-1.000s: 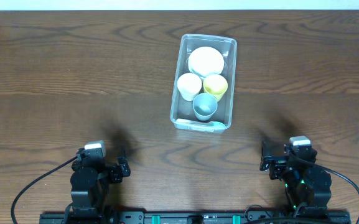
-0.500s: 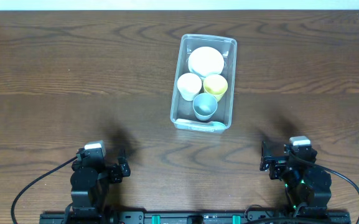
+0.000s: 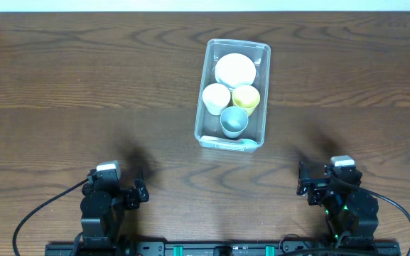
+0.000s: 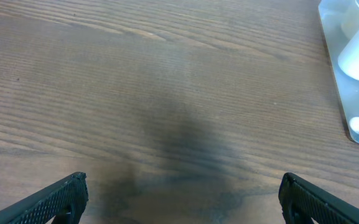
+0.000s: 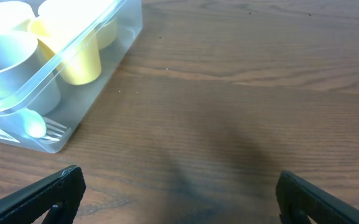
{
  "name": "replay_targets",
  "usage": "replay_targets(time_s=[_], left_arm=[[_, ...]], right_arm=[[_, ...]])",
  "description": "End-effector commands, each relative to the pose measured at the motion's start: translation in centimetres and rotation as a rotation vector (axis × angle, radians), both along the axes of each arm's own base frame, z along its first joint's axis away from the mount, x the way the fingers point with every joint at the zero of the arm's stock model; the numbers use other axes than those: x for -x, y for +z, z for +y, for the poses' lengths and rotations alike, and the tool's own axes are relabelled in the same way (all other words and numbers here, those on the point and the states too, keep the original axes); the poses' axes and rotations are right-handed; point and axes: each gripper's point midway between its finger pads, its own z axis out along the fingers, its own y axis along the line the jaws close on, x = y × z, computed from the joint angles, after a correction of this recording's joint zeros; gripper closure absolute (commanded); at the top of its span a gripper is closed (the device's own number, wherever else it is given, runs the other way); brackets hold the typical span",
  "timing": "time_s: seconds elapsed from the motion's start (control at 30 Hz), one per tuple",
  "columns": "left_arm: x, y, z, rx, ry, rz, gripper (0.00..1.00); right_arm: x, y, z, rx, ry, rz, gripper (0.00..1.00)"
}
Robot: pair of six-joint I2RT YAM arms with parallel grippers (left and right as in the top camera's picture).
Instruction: Pack container
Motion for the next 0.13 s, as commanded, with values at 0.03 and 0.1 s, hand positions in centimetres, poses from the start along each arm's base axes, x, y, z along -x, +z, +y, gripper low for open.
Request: replay_targets(time_s=[0.03, 0.1], left_arm=[[-0.04, -0.27, 0.13, -0.012, 0.0, 0.0, 0.02], [-0.04, -0.27, 0.13, -0.012, 0.0, 0.0, 0.02]], right_arm=[[0.01, 0.06, 0.27, 0.013, 0.021, -0.009, 0.01], [0.01, 0.06, 0.27, 0.013, 0.021, -0.009, 0.01]])
